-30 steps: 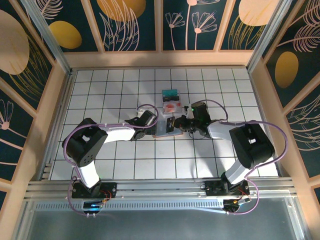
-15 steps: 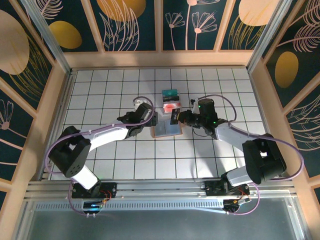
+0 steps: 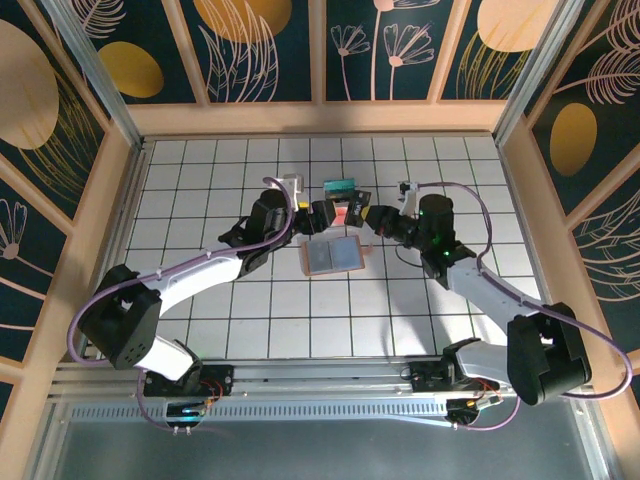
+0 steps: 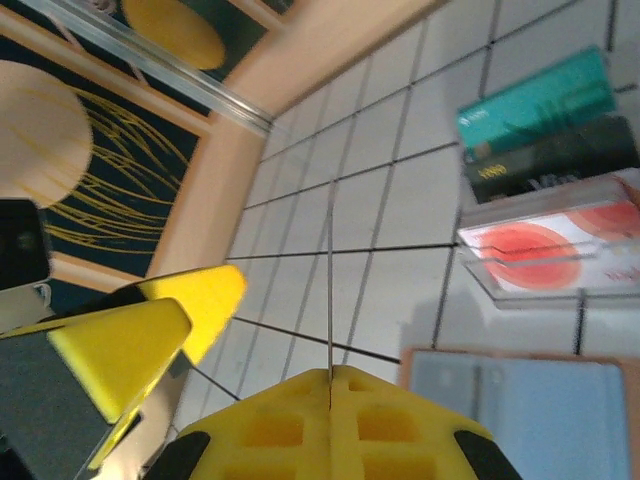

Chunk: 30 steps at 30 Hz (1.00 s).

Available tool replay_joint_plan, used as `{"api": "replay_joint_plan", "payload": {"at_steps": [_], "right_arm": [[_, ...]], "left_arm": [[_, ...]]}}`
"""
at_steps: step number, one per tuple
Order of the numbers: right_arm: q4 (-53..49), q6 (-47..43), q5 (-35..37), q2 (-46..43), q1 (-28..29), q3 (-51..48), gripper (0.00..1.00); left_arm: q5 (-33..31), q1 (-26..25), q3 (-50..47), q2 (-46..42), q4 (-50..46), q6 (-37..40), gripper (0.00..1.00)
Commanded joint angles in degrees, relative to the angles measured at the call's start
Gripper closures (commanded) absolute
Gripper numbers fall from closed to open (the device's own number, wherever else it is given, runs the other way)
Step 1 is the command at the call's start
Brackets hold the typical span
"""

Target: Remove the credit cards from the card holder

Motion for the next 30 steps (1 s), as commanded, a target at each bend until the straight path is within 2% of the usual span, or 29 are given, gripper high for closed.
{"api": "replay_joint_plan", "payload": {"at_steps": [1, 7, 12, 18, 30], "right_arm": [[7.48, 2.08, -3.91, -1.9, -0.33, -1.1, 1.0], [13.26, 5.21, -7.04, -1.89, -0.36, -1.3, 1.0], [15.5, 6.7, -8.65, -1.14, -0.35, -0.67, 1.0], [19.37, 8.77, -10.88, 0.45, -0.3, -1.02, 1.0], [24.08, 10.83, -13.35, 2.91, -0.31, -2.07, 1.0]], "left_arm": [[11.29, 1.02, -0.65, 0.34, 10.14, -2.45, 0.26], [18.96, 1.18, 0.56, 2.28, 14.4, -3.18, 0.32], [21.29, 1.26, 1.44, 3.58, 15.22, -3.34, 0.36], [23.22, 1.29, 2.15, 4.57, 17.37, -4.41, 0.48], [24.48, 1.82, 1.71, 3.61, 19.12, -4.81, 0.9]]}}
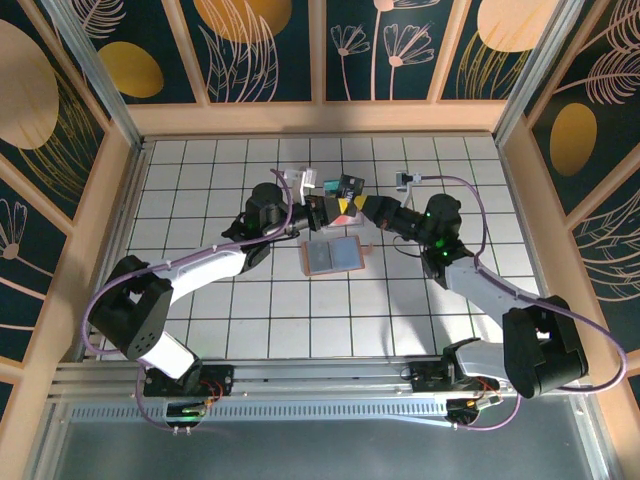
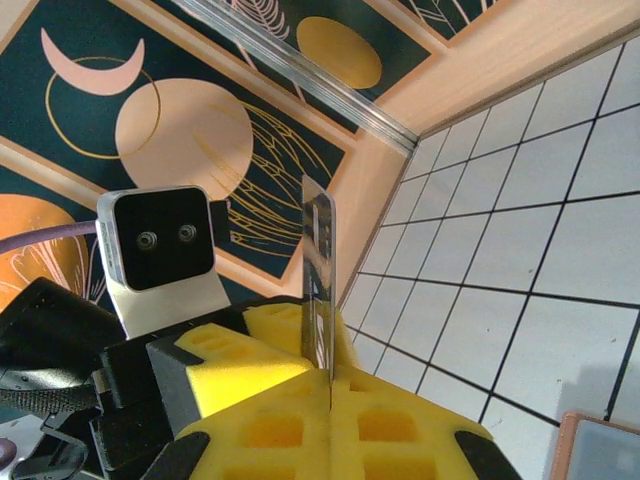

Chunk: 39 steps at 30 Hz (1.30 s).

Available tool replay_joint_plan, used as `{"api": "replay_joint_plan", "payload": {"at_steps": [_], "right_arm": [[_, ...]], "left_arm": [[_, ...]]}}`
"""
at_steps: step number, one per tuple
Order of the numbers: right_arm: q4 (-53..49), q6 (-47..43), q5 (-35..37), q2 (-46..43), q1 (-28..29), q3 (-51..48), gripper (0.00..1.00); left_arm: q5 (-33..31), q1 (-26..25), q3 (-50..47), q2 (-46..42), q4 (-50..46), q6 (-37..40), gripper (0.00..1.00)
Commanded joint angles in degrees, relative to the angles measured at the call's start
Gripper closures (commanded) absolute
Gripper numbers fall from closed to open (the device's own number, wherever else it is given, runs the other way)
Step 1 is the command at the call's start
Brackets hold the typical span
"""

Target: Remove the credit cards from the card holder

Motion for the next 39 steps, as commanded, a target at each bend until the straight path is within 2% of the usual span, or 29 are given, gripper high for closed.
{"api": "replay_joint_plan", "payload": {"at_steps": [1, 3, 4, 6, 8, 11, 15, 18, 26, 39], "right_arm": [[4.14, 0.79, -3.12, 0.37, 0.33, -0.8, 1.0], [3.36, 0.29, -2.83, 0.52, 0.3, -0.71, 1.0], [2.76, 0.1, -2.62, 0.53, 0.34, -0.67, 0.99], [-0.04, -1.16, -1.28, 0.12, 0.31, -0.23, 0.8], [-3.7, -2.91, 0.87, -0.71, 0.29, 0.13, 0.7], [-10.84, -6.04, 5.47, -2.67, 0.34, 1.02, 0.61], [-19.72, -9.6, 12.31, -5.35, 0.35, 2.53, 0.51], [-24.3, -10.93, 16.84, -6.58, 0.28, 3.23, 0.49], [-33.15, -13.48, 25.92, -9.23, 0.27, 6.64, 0.4], [-38.71, -14.19, 37.22, -15.0, 0.16, 6.62, 0.17]], "left_arm": [[0.88, 0.07, 1.08, -0.32, 2.75, 0.71, 0.92], [0.52, 0.17, 1.23, -0.54, 1.99, 1.46, 1.0], [0.2, 0.18, 1.45, -0.63, 1.18, 2.17, 1.0], [-0.64, 0.37, 2.39, -0.83, -2.12, 4.7, 1.0], [-1.51, 0.88, 2.69, -1.34, -5.88, 8.01, 1.0], [-2.84, 2.14, 5.35, -2.24, -11.71, 15.06, 1.0], [-3.48, 3.7, 10.26, -1.57, -23.35, 29.4, 1.0], [-2.7, 4.28, 14.47, 0.86, -30.72, 40.44, 1.0], [-1.85, 6.13, 26.2, 9.74, -45.28, 62.37, 1.0], [-3.23, 7.92, 44.8, 26.09, -61.31, 83.64, 1.0]]}}
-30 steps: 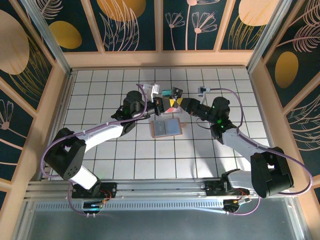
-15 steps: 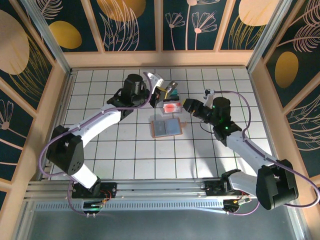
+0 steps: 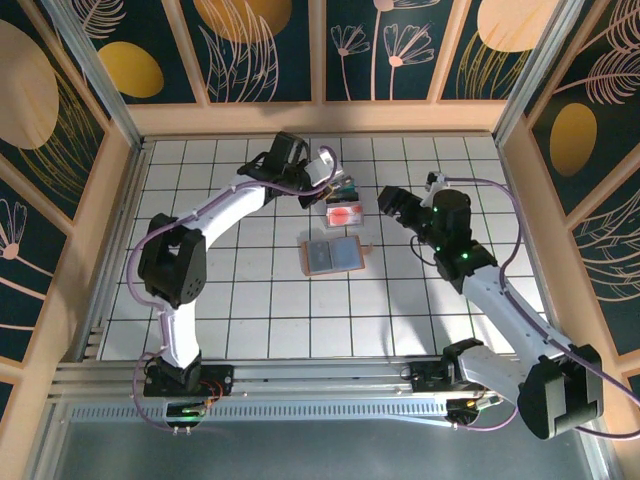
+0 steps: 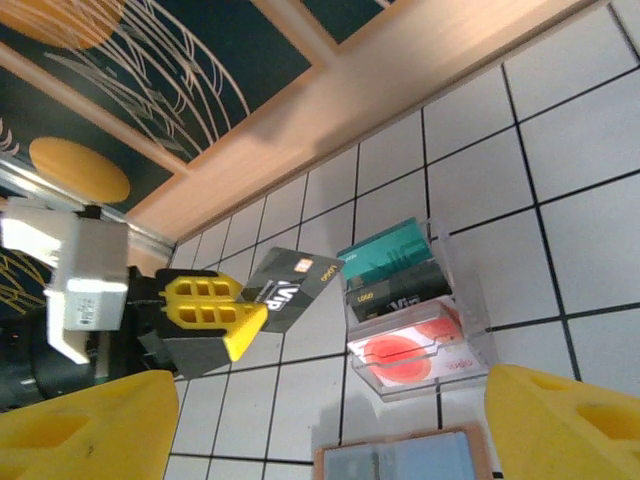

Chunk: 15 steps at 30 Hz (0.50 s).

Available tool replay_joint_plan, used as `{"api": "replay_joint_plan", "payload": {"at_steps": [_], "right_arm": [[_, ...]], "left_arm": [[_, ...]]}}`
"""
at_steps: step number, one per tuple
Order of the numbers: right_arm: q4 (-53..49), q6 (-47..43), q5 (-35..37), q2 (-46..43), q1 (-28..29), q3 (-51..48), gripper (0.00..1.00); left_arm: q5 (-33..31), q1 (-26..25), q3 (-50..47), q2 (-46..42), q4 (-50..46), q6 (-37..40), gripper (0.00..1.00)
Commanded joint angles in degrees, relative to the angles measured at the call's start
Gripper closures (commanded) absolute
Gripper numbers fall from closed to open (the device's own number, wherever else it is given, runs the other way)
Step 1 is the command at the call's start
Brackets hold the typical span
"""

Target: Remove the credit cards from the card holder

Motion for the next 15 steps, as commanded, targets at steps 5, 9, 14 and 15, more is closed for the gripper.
{"api": "replay_joint_plan", "payload": {"at_steps": [5, 9, 14, 15], "right_arm": [[-3.08, -0.88, 6.0, -1.99, 0.01, 0.68, 0.16], [-3.46, -0.83, 6.89, -2.32, 0.07, 0.68, 0.16], [-3.05, -0.25, 7.12, -2.86, 0.07, -0.14, 0.15], [-3.09, -0.18, 7.09, -2.86, 0.06, -0.29, 0.15]], "left_arm": [[0.28, 0.15, 7.91, 6.53, -8.32, 11.53, 1.0], [0.88, 0.14, 11.15, 9.66, -9.93, 12.83, 1.0], [0.78, 0.14, 13.41, 12.3, -9.13, 13.71, 1.0], [0.88, 0.14, 14.09, 12.93, -9.15, 13.63, 1.0]]}}
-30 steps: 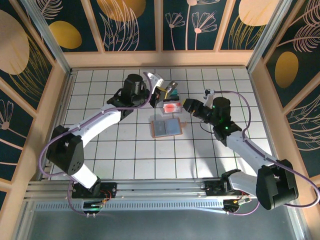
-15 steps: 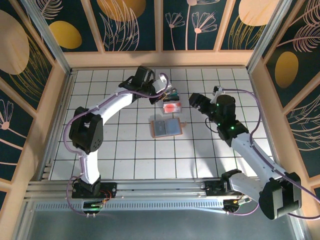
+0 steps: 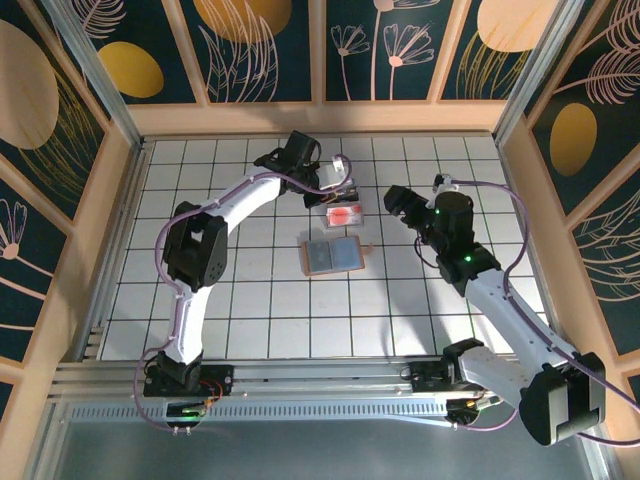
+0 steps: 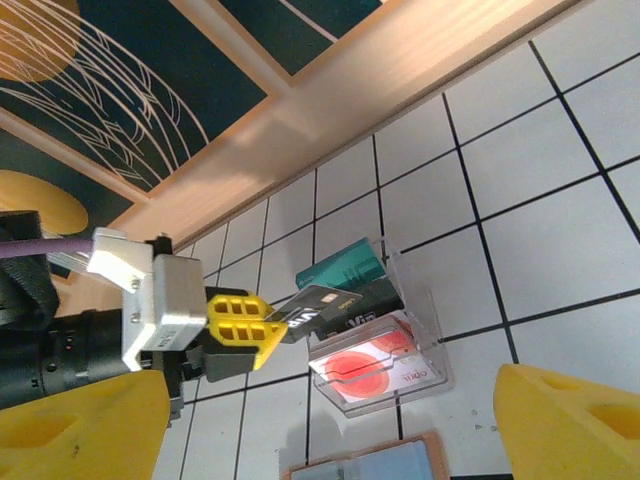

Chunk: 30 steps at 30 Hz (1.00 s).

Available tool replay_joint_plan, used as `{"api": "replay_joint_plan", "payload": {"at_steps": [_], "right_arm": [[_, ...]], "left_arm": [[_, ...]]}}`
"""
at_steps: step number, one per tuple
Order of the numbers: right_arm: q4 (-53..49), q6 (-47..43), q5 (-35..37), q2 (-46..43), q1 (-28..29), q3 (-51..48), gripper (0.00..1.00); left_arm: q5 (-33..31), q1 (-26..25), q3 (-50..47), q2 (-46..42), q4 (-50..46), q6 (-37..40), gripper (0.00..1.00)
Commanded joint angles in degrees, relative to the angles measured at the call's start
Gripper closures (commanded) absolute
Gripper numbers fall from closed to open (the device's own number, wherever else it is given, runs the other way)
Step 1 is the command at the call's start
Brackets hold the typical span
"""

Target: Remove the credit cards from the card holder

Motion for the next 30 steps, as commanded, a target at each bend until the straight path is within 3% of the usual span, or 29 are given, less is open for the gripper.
{"api": "replay_joint_plan", "payload": {"at_steps": [1, 22, 25, 29, 30], "right_arm": [[-0.35, -0.17, 1.76, -1.32, 0.07, -0.21, 0.15], [0.49, 1.01, 0.54, -0.46, 0.08, -0.78, 0.15], [0.69, 1.12, 0.44, -0.54, 0.03, -0.95, 0.15], [1.13, 1.08, 0.27, -0.47, 0.06, -1.0, 0.15], [1.23, 1.12, 0.2, -0.38, 0.06, -1.01, 0.15]], "left_arm": [[0.94, 0.12, 3.52, 2.48, -1.75, 2.42, 1.0], [-3.03, 0.11, 13.04, 11.0, -9.47, 4.7, 1.0], [-2.97, 0.11, 15.29, 12.21, -12.01, 4.41, 0.89], [-2.74, 0.16, 16.78, 12.8, -13.2, 3.65, 0.88], [-2.74, 0.18, 16.78, 12.75, -13.24, 3.53, 0.83]]}}
